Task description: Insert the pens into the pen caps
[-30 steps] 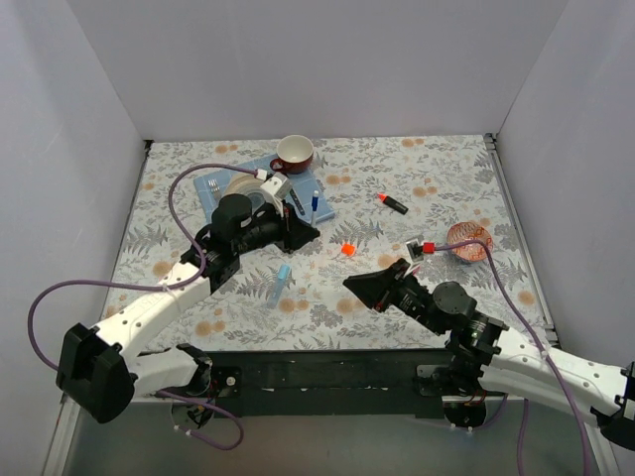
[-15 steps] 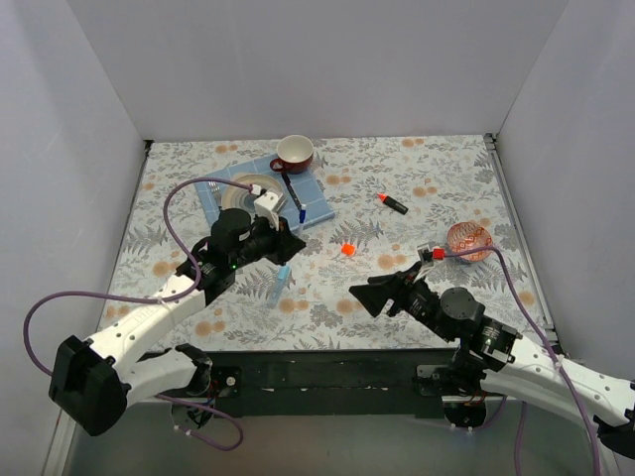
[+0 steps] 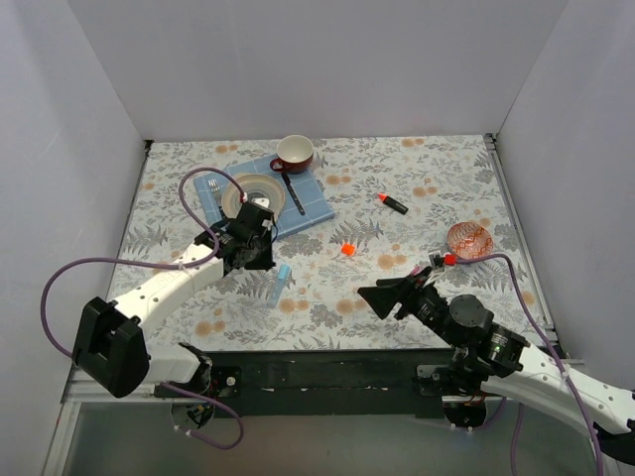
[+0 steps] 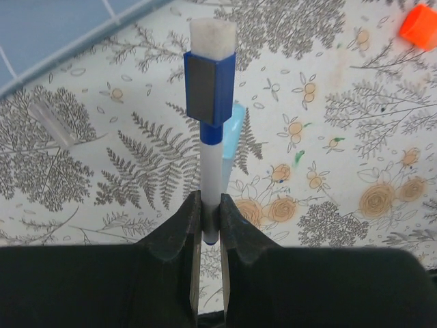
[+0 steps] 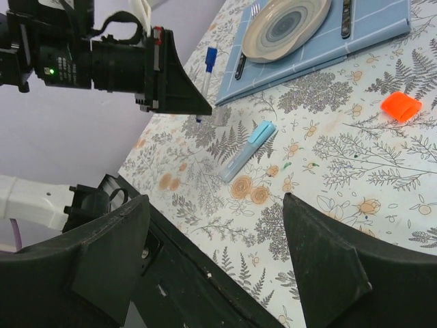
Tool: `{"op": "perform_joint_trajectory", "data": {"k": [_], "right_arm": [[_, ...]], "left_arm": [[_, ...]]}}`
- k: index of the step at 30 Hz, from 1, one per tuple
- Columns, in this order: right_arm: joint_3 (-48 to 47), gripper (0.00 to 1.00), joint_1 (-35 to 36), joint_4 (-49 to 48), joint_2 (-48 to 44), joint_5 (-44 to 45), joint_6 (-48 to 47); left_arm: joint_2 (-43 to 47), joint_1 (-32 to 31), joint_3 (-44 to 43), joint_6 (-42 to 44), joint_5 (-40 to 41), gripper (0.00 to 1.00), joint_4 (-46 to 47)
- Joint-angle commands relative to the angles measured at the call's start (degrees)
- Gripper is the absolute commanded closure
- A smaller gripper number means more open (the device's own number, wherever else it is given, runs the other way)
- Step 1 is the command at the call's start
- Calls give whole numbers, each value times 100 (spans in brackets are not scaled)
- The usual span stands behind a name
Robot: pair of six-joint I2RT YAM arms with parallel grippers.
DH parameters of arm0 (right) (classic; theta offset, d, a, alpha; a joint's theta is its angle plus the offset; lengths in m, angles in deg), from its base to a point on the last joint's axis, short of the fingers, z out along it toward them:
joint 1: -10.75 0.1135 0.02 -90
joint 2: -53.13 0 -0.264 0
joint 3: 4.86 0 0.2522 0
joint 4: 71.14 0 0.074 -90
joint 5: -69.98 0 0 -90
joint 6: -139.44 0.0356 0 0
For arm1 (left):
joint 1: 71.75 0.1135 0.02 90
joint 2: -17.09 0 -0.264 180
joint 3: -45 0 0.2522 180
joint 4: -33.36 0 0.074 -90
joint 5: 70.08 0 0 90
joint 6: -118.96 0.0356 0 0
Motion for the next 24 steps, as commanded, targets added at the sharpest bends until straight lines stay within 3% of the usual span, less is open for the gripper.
{"op": "perform_joint_trajectory", "data": {"k": [1,5,17,24], "right_arm": [[-82,15,8,63,-252,228,-58],[-82,15,16,116,-428,255,-58],[-135,15,8,248,-701,220,21],[-188,15,8,582,-841,211,47]], "left_arm": [[-213,14,9,-406,-106,92,-800],[-872,14,27,-599,-220,100,-1116],[-1523,-109,167,-802,-352,99,-1073],[-1559,-267,369,-925,-625,94,-871]]}}
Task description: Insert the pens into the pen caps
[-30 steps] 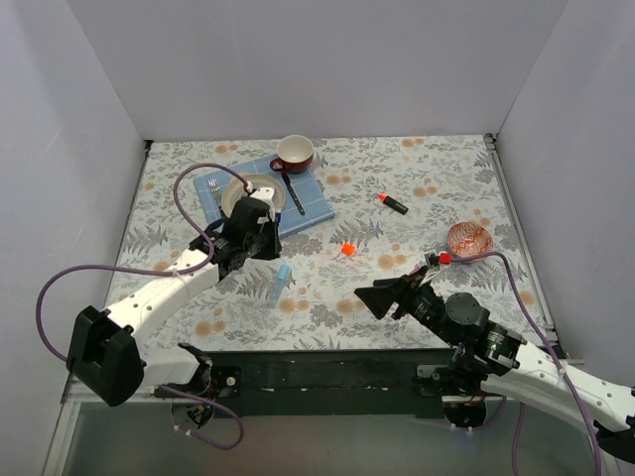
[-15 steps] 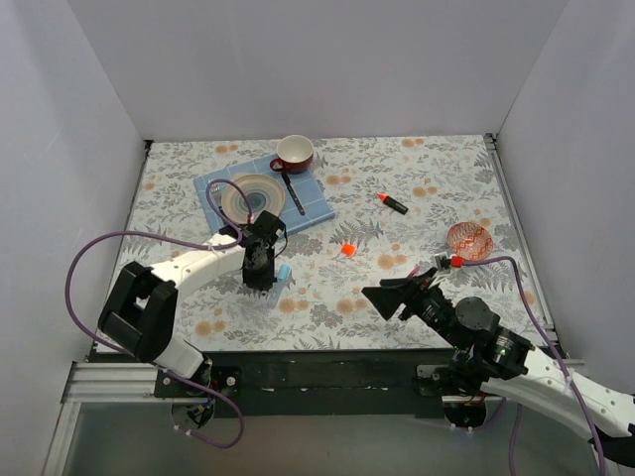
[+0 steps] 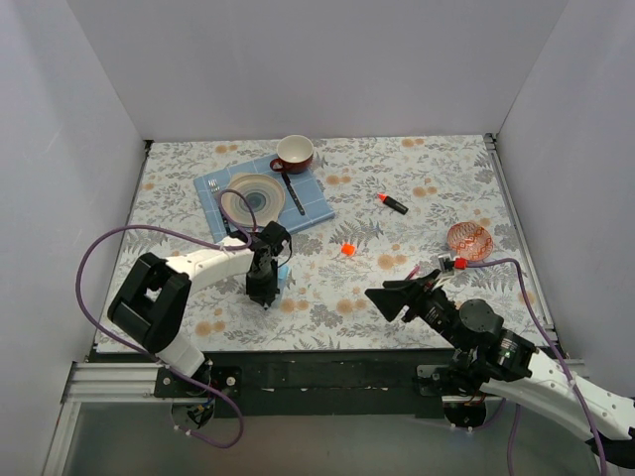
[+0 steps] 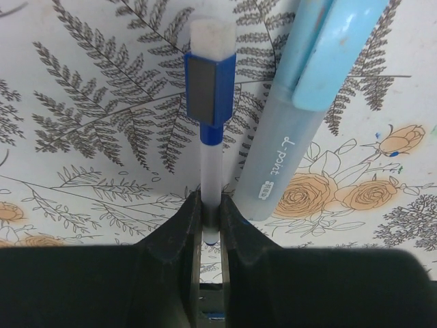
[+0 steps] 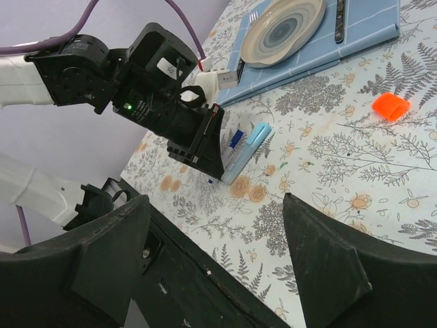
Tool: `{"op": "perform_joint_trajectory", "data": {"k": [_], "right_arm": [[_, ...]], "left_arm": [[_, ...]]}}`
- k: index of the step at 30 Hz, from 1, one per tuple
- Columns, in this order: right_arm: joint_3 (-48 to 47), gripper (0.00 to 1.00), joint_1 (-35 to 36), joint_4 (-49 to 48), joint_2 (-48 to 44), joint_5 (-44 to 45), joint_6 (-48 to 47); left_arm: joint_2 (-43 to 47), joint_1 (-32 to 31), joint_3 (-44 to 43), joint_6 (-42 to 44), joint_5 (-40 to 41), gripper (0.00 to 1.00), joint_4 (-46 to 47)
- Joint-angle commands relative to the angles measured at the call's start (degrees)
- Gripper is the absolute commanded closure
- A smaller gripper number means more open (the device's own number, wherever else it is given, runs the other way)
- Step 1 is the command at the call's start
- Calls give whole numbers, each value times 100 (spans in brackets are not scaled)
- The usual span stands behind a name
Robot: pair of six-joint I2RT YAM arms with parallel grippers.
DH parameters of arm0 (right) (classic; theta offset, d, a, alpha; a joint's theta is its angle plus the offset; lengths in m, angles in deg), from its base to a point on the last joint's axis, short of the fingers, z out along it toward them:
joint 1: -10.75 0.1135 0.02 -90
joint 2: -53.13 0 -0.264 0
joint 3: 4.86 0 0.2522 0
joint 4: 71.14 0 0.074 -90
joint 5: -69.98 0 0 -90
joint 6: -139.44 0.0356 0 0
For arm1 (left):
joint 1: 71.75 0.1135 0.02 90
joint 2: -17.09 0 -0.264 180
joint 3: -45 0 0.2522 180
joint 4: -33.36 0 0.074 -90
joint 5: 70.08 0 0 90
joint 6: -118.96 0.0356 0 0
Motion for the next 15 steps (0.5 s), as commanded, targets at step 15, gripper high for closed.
{"op": "perform_joint_trajectory", "data": {"k": [15], "right_arm": [[-142,16,16,-4,-138,111,100]], "left_arm": [[285,-239,-201,-625,643,57,-58]]}}
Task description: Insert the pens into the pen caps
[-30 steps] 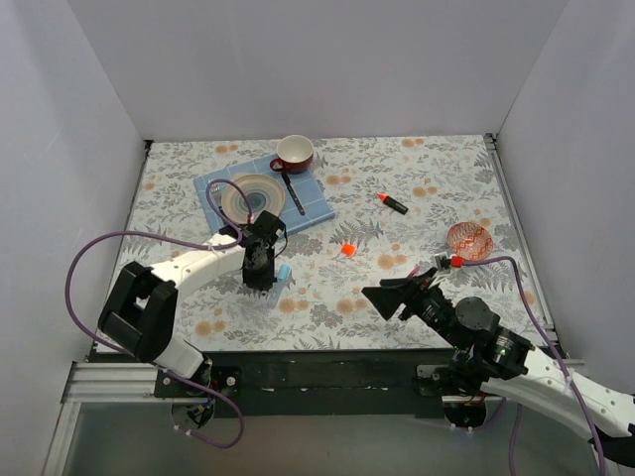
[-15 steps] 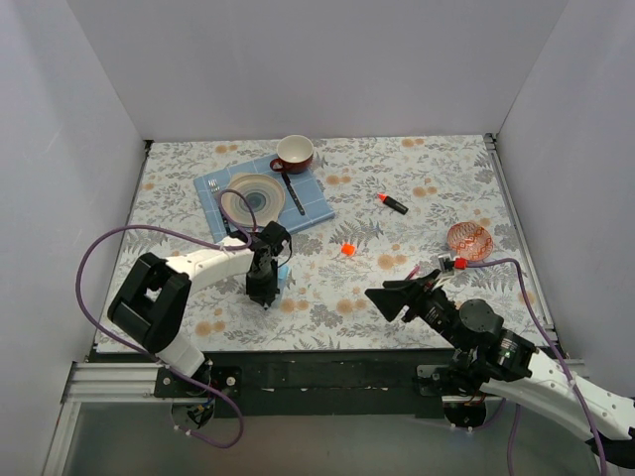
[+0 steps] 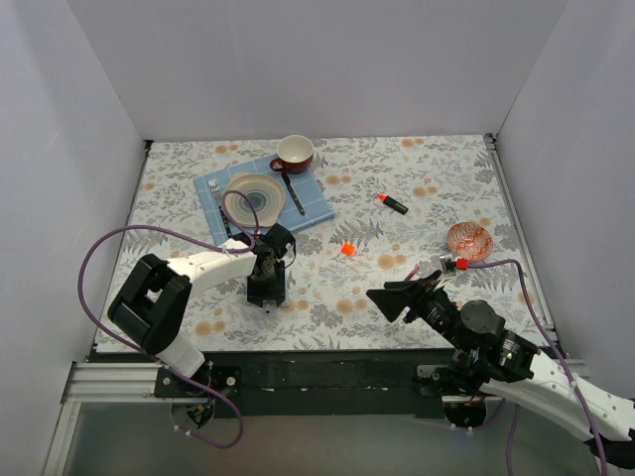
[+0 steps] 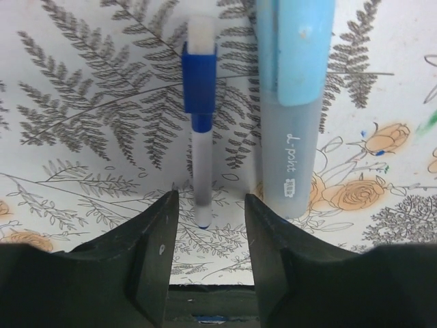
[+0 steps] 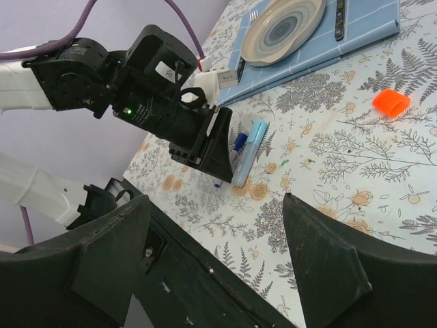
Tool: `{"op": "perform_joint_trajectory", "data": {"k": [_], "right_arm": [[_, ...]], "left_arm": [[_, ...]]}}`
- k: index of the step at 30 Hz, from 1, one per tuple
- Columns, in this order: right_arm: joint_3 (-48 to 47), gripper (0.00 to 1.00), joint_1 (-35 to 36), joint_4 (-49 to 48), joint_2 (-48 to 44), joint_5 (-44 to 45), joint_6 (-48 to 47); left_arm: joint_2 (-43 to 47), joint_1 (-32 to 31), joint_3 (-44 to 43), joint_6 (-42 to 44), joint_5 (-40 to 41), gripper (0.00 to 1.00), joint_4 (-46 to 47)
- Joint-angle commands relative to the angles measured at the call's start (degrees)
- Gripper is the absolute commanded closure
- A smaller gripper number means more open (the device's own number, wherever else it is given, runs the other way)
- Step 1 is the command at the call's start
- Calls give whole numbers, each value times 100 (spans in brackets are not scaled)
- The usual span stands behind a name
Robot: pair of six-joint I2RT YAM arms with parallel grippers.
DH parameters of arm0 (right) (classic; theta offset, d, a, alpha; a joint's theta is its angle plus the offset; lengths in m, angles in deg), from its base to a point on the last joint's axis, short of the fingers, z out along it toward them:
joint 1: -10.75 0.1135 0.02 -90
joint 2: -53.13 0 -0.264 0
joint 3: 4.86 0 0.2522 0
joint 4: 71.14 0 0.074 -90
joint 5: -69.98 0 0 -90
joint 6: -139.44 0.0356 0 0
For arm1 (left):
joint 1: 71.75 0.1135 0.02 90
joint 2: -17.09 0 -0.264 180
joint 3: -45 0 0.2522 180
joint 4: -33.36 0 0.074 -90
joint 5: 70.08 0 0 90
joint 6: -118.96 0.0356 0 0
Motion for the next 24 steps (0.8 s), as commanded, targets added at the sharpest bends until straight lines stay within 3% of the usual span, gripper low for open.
{"op": "perform_joint_trajectory", "data": {"k": [1,5,12,14,17,18,19,21,24], "right_arm": [[-133,16,16,-207,30,95,26],[-107,16,8,-243,153,51,17],[-71,19,8,-199,294,323,61],[-141,20,16,342,513,980,402],[-711,24,16,1344,1329,2421,999],[-1191,29,-1,2201,1775,2938,1254],[-1388,31,8,2488,1971,3099,1396],[-1670,35,-1,2815,2401,3311,1476],[-1838,36,-71,2720,2849,3216,1257]], "left_arm": [[265,-21,-375,-634,909,56,-388],[344,49,-929,-1101,1894,56,-811],[941,559,-1105,-1506,2132,56,-681],[1152,603,-1184,-1140,2150,57,-391],[1915,603,-1071,-463,1231,52,565],[2118,603,-983,27,932,45,873],[2494,603,-921,162,346,40,1354],[2769,594,-754,513,-45,25,1709],[3112,603,-613,831,-346,18,2079]]}}
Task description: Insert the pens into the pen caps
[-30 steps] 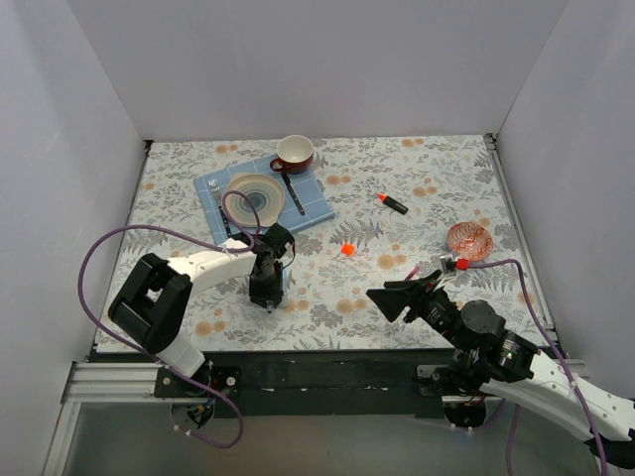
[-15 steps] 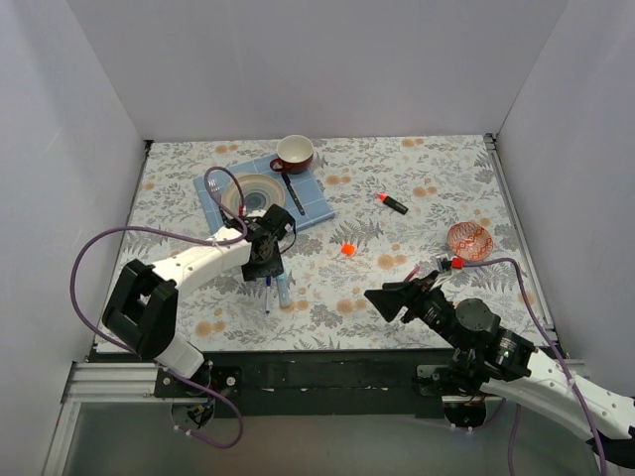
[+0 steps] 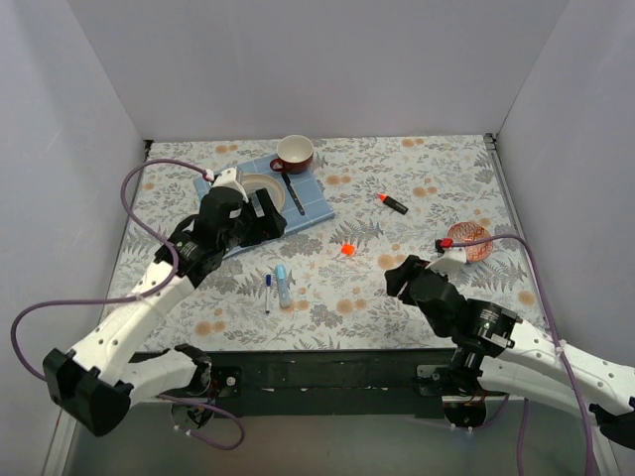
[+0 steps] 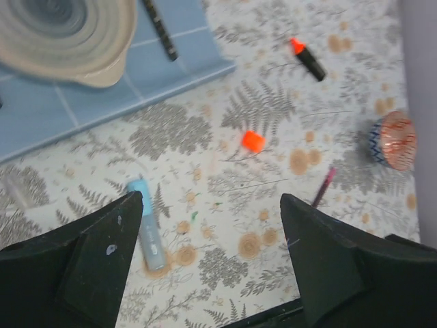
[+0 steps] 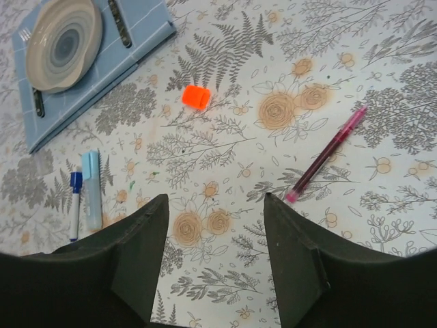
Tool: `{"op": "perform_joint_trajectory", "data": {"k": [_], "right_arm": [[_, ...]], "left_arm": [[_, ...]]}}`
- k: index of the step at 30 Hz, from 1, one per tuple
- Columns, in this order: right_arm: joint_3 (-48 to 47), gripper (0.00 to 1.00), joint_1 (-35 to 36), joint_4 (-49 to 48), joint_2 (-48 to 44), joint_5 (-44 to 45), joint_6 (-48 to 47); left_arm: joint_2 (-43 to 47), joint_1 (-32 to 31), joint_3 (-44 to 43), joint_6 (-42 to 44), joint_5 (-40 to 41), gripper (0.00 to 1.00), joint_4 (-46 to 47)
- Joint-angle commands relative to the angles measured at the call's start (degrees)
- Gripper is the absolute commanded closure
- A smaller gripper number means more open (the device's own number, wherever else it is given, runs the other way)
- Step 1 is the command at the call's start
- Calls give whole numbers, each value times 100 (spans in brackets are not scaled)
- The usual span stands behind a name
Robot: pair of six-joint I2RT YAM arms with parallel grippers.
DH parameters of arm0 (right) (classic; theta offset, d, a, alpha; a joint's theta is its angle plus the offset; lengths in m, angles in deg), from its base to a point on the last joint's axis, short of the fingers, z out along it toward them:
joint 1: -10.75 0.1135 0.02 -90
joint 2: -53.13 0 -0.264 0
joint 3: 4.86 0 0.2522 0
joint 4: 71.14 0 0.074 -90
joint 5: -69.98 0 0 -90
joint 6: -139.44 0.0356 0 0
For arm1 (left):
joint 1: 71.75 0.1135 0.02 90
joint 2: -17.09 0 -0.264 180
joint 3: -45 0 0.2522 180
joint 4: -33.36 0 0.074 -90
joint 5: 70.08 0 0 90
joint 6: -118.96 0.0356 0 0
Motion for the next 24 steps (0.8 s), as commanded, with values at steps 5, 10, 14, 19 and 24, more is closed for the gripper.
{"op": "perform_joint_trajectory", "data": {"k": [5,10,14,19,24], "right_arm": [[-357,38,-896,296,1077,-94,283],[-258,39,-2225,80,1744,-1792,246],[-978,46,-2692,872,2763,-1643,721],[-1111,52,-2930,725,3319,-2258,1081],[-1269,61,-2992,724,3793,-2285,1275]], "left_arm": [[662,-15,441,1168,-753,2,1143],[1188,-15,1029,1449,-770,2,1319],[1777,-15,1355,1870,-392,2,1249],[2505,-24,1864,1757,-94,2,1336],[2850,-15,2103,1730,-154,2,1591]]}}
